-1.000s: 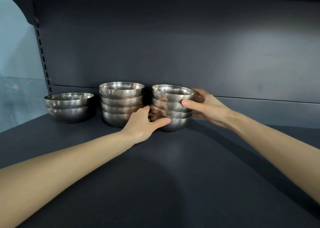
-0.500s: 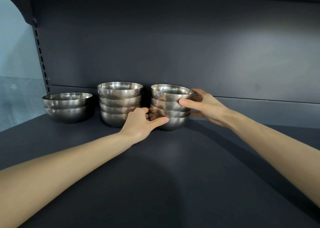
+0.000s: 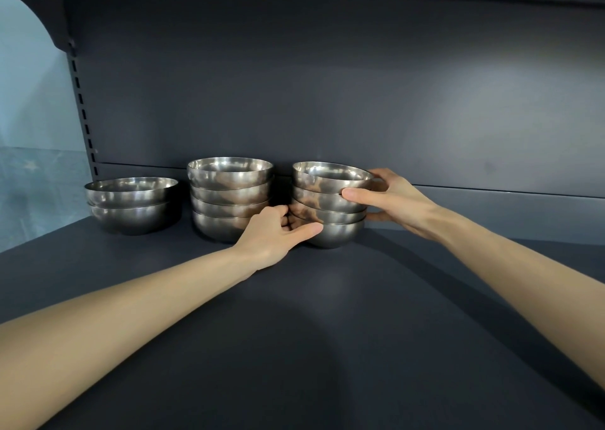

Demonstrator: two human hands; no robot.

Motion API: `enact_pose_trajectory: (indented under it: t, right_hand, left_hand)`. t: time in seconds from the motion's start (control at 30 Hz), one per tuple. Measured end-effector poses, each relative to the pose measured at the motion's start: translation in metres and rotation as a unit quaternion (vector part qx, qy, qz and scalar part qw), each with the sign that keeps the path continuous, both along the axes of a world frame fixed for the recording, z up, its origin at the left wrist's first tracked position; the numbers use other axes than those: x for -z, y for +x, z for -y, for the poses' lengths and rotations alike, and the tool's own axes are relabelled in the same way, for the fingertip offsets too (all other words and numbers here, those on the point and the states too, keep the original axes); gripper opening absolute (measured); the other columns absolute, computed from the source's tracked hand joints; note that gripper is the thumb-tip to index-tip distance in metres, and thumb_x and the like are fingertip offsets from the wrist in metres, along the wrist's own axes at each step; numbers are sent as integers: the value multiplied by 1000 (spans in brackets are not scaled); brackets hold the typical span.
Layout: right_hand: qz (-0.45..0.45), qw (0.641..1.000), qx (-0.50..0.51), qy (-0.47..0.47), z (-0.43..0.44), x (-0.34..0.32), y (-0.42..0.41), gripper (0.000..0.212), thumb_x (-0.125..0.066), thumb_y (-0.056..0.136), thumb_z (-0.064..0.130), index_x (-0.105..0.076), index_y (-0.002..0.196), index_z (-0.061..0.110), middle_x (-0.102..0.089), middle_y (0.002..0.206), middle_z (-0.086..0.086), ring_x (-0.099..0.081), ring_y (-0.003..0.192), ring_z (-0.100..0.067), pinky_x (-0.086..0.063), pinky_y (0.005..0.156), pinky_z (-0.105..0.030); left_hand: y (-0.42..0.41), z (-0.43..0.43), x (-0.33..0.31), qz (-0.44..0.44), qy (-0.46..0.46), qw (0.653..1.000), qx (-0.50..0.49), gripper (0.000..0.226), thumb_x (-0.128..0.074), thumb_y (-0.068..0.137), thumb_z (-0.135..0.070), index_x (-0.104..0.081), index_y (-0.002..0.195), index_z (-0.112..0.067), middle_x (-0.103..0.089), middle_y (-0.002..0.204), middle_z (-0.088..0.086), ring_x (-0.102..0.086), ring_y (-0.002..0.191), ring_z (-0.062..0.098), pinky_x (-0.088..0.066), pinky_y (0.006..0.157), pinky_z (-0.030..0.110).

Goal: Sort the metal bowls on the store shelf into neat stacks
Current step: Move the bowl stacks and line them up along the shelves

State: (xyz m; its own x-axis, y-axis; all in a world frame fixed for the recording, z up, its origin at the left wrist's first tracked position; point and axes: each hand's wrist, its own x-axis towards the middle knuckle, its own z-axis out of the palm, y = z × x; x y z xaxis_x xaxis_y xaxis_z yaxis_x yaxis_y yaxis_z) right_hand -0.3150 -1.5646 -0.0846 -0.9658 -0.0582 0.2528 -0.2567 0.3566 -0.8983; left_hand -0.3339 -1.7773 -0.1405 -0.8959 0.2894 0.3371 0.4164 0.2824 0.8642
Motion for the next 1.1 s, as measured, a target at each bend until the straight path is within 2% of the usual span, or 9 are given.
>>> enact_pose_trajectory:
  t: [0.3,0.53,0.67,0.73,0.83,0.9,1.0,1.1]
  right_hand:
    - [7,1000,10,11,2,-2,1,57,-76,77,30,-45,123,18,-64,113,5,-66,97,-5,-57,76,-24]
    - [14,1000,12,18,1,-1,1,69,-79,70,36,-44,127,16,-64,117,3,-65,104,-10,-55,91,-36]
    - [22,999,10,29,0,-3,0,71,-79,71,35,-45,130,15,-65,118,3,-66,105,-11,-54,92,-37]
    - [23,998,17,51,-2,-5,1,80,-82,68,41,-43,133,16,-64,121,4,-64,108,-12,-52,96,-39]
    - [19,993,52,101,-2,-12,11,96,-80,66,50,-33,143,17,-53,133,7,-55,118,-12,-48,99,-36]
    - [9,989,74,131,-4,-16,22,94,-78,72,45,-29,146,15,-47,137,4,-51,120,-14,-48,96,-31]
    - [-3,978,105,178,-13,-22,42,81,-77,75,40,-38,141,14,-48,138,-2,-51,120,-14,-50,92,-30]
    - [6,953,125,275,-28,-32,72,64,-75,78,39,-50,132,15,-58,125,-2,-56,110,-14,-43,86,-25]
  left_hand:
    - [1,1,0,-10,-8,1000,2,22,-73,82,-26,-69,102,-18,-72,96,-11,-65,84,-10,-44,74,1]
    - [3,2,-1,-9,-25,1000,-9,26,-73,82,-27,-68,105,-16,-72,96,-12,-65,84,-11,-43,71,0]
    - [4,3,-3,-3,-47,999,-18,29,-74,81,-30,-67,105,-14,-73,93,-11,-66,88,-5,-45,73,1]
    - [5,5,-7,2,-73,997,-25,33,-75,79,-33,-66,104,-14,-73,95,-7,-67,94,3,-48,81,8]
    - [13,9,-17,3,-141,989,-40,38,-76,77,-38,-63,102,-13,-71,100,-3,-67,98,12,-50,94,28]
    - [22,13,-26,-14,-180,982,-47,36,-76,77,-37,-61,102,-17,-64,104,-7,-65,101,14,-49,94,29]
    - [37,16,-40,-67,-237,967,-66,56,-76,77,-39,-57,123,-13,-61,114,-2,-62,104,16,-48,94,31]
    - [57,13,-55,-111,-282,952,-46,49,-75,77,-41,-60,117,-17,-64,111,-3,-61,102,14,-48,94,33]
